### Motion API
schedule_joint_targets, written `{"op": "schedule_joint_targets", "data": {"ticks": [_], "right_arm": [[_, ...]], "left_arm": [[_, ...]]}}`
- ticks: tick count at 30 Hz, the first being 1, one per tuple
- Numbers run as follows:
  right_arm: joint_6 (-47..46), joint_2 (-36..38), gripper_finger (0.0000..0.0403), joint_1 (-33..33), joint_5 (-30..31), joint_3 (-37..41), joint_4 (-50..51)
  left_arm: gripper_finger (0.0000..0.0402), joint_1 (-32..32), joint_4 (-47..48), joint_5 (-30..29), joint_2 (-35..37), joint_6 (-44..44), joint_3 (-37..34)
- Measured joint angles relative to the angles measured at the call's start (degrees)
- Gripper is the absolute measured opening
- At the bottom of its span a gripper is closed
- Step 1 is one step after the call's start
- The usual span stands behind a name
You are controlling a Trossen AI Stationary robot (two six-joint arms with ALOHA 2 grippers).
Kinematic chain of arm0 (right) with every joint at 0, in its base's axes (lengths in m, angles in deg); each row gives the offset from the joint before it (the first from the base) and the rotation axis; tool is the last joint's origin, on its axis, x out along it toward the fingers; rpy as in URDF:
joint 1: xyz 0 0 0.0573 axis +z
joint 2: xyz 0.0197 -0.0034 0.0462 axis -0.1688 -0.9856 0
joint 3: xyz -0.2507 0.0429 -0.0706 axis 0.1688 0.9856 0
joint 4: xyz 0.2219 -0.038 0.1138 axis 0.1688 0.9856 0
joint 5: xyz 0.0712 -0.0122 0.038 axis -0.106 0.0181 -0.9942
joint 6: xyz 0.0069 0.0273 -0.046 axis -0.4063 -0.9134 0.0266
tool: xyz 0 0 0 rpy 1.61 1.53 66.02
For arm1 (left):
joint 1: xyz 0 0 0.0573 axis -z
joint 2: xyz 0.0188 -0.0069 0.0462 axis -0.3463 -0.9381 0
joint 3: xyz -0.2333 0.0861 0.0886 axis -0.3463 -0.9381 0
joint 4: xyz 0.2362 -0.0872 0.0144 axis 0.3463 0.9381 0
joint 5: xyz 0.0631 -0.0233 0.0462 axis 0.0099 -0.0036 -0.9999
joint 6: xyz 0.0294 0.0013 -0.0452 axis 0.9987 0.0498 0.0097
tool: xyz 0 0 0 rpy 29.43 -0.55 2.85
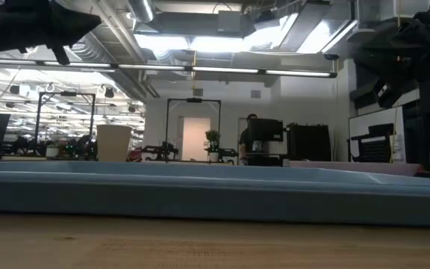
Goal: Pick and place plate/cup/fork/spoon on tray
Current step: Put the brown cup on the blue tray
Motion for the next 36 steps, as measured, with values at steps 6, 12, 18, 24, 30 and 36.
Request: {"op": "schedule_joint_targets", "data": {"ticks": [6,12,18,24,30,36], "right_arm": [[4.3,0.0,0.0117,0.0,2.7,0.0,0.0],[8.2,0.0,0.0117,0.0,4.9,0.0,0.0],[9.0,0.0,0.0117,0.0,4.9,0.0,0.1],[11.2,0.0,0.0117,0.0,5.0,0.0,0.0],[11.2,0.0,0.0117,0.0,5.0,0.0,0.0],[9.7,0.0,0.0117,0.0,5.0,0.0,0.0]], "left_arm": [[0.0,0.0,-1.7,-2.0,0.0,7.1,0.0],[0.0,0.0,-8.1,-11.3,0.0,6.8,0.0],[0.0,0.0,-9.1,2.1,-0.9,7.3,3.6],[0.0,0.0,3.1,-2.6,-9.4,10.5,14.8],[0.0,-0.4,27.6,-23.5,-25.9,18.1,30.3],[0.0,-3.0,38.5,-29.0,-37.4,18.7,40.6]]}}
